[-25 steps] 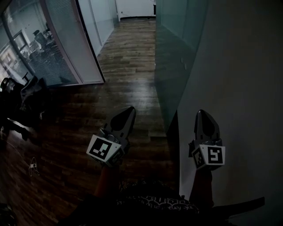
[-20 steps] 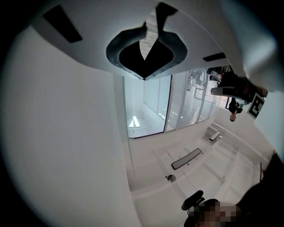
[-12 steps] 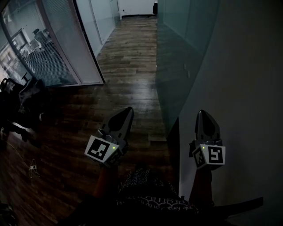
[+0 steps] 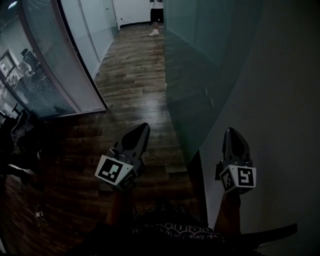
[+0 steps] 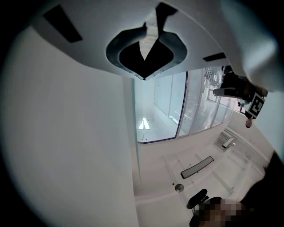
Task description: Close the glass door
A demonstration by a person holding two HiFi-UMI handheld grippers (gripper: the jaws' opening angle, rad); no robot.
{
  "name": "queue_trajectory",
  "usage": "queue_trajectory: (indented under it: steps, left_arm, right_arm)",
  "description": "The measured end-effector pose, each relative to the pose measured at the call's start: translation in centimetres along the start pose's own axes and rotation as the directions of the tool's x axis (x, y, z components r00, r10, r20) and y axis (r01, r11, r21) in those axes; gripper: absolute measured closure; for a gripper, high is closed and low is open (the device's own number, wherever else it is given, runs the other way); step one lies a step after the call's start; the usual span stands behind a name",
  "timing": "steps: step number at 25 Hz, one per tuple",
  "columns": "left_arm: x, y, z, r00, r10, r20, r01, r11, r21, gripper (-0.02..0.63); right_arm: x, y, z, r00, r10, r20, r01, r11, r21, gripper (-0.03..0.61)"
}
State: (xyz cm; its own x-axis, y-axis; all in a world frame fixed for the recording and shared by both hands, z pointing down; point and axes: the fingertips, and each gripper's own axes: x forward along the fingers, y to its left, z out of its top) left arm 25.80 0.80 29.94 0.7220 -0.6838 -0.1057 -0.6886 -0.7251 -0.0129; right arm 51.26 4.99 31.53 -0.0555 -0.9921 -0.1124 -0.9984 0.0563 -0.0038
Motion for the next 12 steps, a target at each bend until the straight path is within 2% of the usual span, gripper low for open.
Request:
queue_trajectory:
  steps: [7,12]
  left_arm:
    - [5.4,3.7,-0.5,0.999,-0.039,-0.004,0.039,0.999,0.004,0.612]
    - [6.0,3.8,-0.8,0.999,-0.051,-0.008,0.051,0.999,-0.006,0.612]
  right_arm:
    - [5.2,-2.0,-0.3,0.998,-0.059,0.004,0.059,0.998,-0.009,0.575]
    - [5.5,-2.2,-0.2,0.998,-0.066,-0.004,0.065,0.998,-0.022,0.575]
